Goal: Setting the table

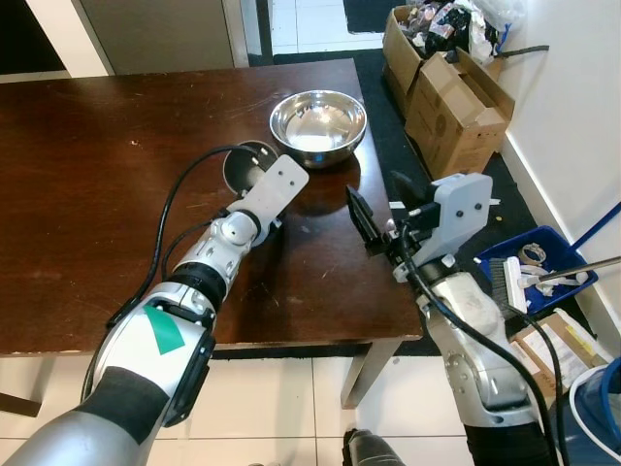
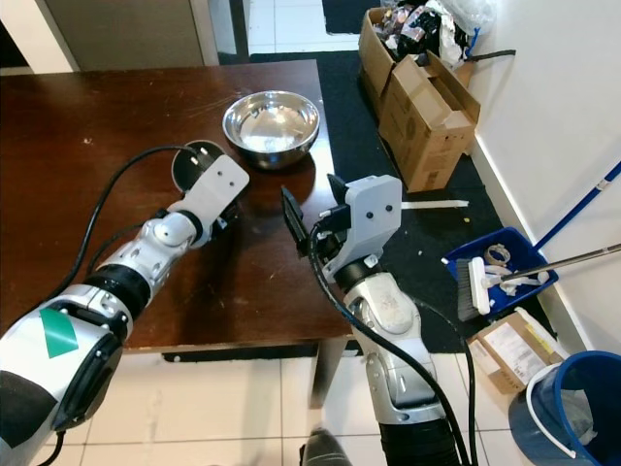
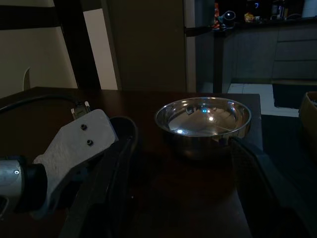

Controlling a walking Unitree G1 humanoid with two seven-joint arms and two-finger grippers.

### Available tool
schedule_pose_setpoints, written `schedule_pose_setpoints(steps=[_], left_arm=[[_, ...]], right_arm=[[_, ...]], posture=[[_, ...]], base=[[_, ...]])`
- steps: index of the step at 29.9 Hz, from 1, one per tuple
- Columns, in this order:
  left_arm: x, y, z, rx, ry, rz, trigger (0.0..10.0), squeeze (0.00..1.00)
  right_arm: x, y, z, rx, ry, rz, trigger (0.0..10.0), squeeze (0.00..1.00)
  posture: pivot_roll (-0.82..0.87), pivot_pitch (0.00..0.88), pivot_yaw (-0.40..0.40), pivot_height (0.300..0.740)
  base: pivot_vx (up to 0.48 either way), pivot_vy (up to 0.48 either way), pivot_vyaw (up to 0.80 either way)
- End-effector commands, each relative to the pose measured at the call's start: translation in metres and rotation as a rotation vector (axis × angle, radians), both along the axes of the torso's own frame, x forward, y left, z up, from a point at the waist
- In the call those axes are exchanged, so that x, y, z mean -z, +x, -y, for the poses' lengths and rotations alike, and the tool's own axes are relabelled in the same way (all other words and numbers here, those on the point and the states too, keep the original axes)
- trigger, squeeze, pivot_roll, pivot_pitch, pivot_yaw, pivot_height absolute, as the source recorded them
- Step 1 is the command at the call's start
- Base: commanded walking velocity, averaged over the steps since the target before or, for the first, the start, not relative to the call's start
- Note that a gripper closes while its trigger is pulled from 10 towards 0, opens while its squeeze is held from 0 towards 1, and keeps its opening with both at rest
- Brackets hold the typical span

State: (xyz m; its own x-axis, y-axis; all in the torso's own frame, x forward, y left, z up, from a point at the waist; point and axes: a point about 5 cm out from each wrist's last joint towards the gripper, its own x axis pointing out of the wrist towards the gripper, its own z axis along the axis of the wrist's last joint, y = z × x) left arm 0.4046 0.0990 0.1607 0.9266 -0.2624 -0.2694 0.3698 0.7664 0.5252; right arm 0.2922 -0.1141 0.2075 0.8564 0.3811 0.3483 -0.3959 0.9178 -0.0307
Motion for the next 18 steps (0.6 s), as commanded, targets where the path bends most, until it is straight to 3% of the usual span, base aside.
schedule_pose_setpoints(steps=[1,8,12,18], left_arm=[[0.017,-0.006,-0.003,0.029,-0.026,-0.105,10.0,0.0],[0.031,-0.016,0.006,0.156,-0.16,-0.243,10.0,0.0],[0.037,-0.02,0.009,0.195,-0.189,-0.274,10.0,0.0],[0.047,-0.034,0.013,0.359,-0.262,-0.333,10.0,0.0]], right_arm=[[0.002,0.001,0.0,-0.006,0.002,-0.017,10.0,0.0],[0.002,0.004,0.002,-0.003,-0.004,-0.017,10.0,0.0],[0.002,0.005,0.002,-0.004,-0.004,-0.015,10.0,0.0],[0.002,0.005,0.002,-0.004,-0.001,-0.014,10.0,0.0]], posture=[[-0.18,0.11,0.091,0.74],[-0.17,0.098,0.09,0.74],[-0.17,0.095,0.092,0.74],[-0.16,0.094,0.092,0.74]], base=[[0.0,0.0,0.0],[0.0,0.0,0.0],[0.0,0.0,0.0],[0.0,0.0,0.0]])
